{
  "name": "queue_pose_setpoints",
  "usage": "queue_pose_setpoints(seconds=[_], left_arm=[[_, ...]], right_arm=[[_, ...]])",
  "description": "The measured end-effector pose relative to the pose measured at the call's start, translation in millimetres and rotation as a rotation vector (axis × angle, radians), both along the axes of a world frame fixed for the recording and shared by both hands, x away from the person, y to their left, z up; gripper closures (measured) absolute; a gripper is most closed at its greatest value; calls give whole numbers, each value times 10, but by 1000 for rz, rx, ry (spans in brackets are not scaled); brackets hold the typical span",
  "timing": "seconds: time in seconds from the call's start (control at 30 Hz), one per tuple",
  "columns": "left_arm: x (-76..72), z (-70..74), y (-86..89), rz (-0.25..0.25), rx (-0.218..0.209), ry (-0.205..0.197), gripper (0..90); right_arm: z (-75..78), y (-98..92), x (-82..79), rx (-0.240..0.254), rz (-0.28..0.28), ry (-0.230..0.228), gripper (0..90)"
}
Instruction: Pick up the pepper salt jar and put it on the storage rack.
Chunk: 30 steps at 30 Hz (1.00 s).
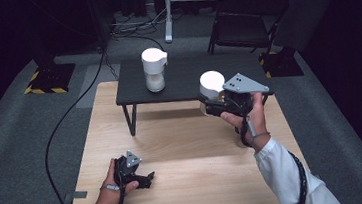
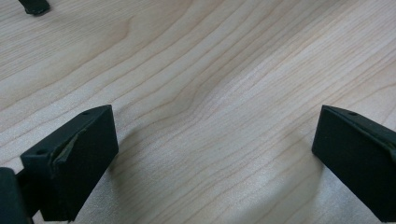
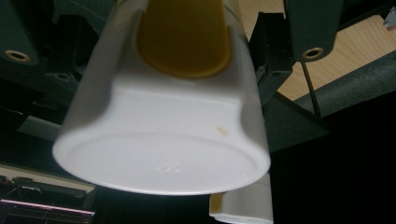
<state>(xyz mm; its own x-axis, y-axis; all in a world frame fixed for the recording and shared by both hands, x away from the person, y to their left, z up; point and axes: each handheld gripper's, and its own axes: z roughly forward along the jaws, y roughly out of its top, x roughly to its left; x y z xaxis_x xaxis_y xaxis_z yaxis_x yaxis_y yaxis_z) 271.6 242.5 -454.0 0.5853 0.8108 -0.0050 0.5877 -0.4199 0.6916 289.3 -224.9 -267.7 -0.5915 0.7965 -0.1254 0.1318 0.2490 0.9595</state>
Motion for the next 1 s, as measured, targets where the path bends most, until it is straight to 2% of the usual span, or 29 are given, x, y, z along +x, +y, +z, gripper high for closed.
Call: queue_pose_setpoints(seconds=[0.3, 0.63, 1.0], left_arm=[[1, 1, 1, -1, 1, 0, 1], [1, 2, 0, -1, 1, 1, 0], [2, 2, 1, -2, 2, 0, 1]], right_arm=[[149, 23, 113, 12, -18, -9, 297], [243, 90, 268, 22, -31, -15, 297], [220, 202, 455, 35, -42, -17, 297]])
